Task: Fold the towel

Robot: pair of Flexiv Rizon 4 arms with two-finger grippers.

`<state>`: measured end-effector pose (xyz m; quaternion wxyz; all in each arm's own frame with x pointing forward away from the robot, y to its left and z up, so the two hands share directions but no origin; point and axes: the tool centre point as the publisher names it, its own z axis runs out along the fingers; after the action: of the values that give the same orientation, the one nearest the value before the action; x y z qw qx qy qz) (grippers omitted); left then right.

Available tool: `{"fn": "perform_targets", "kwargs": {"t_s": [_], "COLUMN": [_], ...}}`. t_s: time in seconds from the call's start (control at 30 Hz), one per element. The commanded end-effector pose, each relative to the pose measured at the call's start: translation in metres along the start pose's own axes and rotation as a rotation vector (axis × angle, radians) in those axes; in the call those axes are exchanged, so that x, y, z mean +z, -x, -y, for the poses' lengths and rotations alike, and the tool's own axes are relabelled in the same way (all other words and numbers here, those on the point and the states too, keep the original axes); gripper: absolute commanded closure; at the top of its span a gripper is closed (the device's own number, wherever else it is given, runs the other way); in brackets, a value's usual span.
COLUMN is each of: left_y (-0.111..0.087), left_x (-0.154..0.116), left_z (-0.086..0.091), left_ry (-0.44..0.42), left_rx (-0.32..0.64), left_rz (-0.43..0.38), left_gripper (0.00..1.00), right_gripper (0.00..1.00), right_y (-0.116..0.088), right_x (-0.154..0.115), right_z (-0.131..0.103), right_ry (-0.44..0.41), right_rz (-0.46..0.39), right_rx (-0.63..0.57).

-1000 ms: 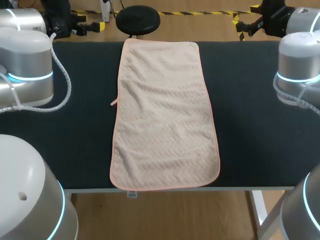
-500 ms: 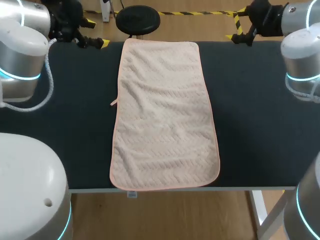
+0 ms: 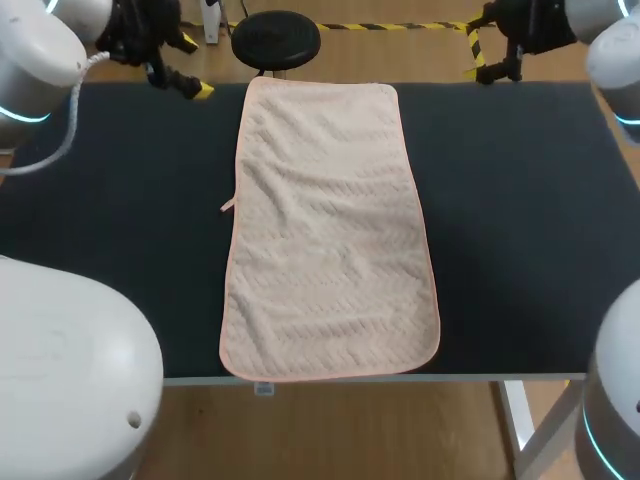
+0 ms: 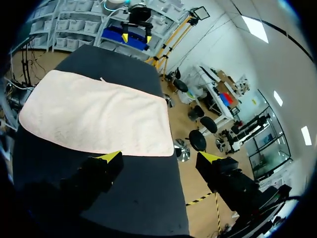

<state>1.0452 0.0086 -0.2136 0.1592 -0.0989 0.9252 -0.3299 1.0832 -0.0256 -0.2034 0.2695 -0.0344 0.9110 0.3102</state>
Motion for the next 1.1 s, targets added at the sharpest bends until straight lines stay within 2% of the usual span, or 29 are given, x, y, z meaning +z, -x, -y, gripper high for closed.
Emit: {"fn": "perform_targets", "kwargs": {"t_s": [0.03, 0.23, 0.4, 0.5, 0.53, 0.57, 0.6, 0.83, 1.1], "left_y": [-0.005, -0.03, -0.042, -0.049, -0.05, -0.052, -0.055, -0.066, -0.074], "left_x": [0.026, 0.045, 0.058, 0.067, 0.071, 0.074, 0.078, 0.103, 0.124], "left_z": [0.003, 0.0, -0.005, -0.007, -0.009, -0.009, -0.009, -0.011, -0.022], "left_ry": [0.158, 0.242, 0.311, 0.356, 0.346, 0.37, 0.379, 0.391, 0.393], "left_rx": [0.049, 0.11, 0.134, 0.149, 0.156, 0.168, 0.182, 0.199, 0.169], "left_rz": [-0.077, -0.146, -0.183, -0.207, -0.215, -0.217, -0.225, -0.264, -0.301], "left_gripper": [0.0, 0.0, 0.0, 0.0, 0.0, 0.0, 0.0, 0.0, 0.0], "right_gripper": [0.0, 0.0, 0.0, 0.0, 0.0, 0.0, 0.0, 0.0, 0.0], "right_y": [-0.012, -0.037, -0.059, -0.073, -0.078, -0.082, -0.086, -0.112, -0.128], "right_x": [0.007, 0.014, 0.023, 0.032, 0.035, 0.039, 0.042, 0.068, 0.084], "right_z": [-0.016, -0.032, -0.042, -0.043, -0.042, -0.04, -0.04, -0.03, -0.023], "right_ry": [-0.137, -0.241, -0.273, -0.325, -0.359, -0.395, -0.374, -0.385, -0.387], "right_rz": [-0.144, -0.18, -0.209, -0.224, -0.226, -0.221, -0.22, -0.319, -0.404], "right_rx": [-0.046, -0.017, 0.007, 0.002, 0.012, 0.025, 0.038, 0.112, 0.065]}}
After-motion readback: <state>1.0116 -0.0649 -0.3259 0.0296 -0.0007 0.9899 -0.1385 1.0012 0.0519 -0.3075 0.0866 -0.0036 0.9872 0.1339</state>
